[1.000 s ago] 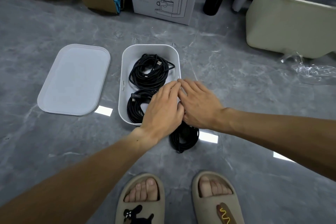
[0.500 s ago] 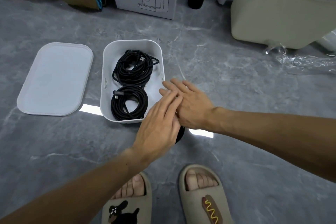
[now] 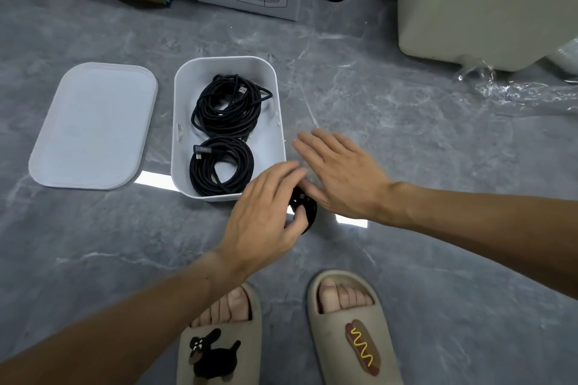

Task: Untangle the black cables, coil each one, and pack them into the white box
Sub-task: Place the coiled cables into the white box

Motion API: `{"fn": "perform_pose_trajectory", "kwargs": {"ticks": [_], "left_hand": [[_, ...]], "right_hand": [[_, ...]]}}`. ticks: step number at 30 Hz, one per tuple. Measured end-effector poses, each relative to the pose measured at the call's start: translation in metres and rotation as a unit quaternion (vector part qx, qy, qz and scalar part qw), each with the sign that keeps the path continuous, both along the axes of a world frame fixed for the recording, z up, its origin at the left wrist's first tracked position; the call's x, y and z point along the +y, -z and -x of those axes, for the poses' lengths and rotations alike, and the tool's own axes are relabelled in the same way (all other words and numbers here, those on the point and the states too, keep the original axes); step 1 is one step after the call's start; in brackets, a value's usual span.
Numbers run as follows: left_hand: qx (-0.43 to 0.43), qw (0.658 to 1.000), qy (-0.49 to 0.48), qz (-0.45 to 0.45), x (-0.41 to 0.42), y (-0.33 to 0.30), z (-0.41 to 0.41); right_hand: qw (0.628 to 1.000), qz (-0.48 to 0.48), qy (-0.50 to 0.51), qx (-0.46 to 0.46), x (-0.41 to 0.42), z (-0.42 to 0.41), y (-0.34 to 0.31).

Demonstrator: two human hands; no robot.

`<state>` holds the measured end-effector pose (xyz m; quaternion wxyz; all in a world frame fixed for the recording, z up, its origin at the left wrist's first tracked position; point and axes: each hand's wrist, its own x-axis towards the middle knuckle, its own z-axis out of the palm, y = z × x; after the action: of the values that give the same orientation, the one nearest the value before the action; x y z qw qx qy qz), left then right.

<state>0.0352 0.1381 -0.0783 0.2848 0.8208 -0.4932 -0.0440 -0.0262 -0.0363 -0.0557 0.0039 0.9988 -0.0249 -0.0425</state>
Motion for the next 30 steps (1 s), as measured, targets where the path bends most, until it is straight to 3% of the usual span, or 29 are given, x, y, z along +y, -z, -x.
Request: {"fn": "perform_pose_trajectory", "kwargs": {"ticks": [11, 16, 30], "left_hand": [[-0.090, 0.993, 0.054, -0.060, 0.030, 0.019, 0.011], [-0.097, 0.982, 0.062, -0.147, 0.035, 0.038, 0.016], [-0.083, 0.977, 0.077, -0.182, 0.019, 0.045, 0.010]], "right_hand": [[0.999, 0.031, -0.040, 0.000, 0.011, 0.053, 0.019], [0.996, 0.042, -0.066, 0.039, 0.013, 0.068, 0.031], [0.995, 0.015, -0.076, 0.062, 0.011, 0.062, 0.040]]}}
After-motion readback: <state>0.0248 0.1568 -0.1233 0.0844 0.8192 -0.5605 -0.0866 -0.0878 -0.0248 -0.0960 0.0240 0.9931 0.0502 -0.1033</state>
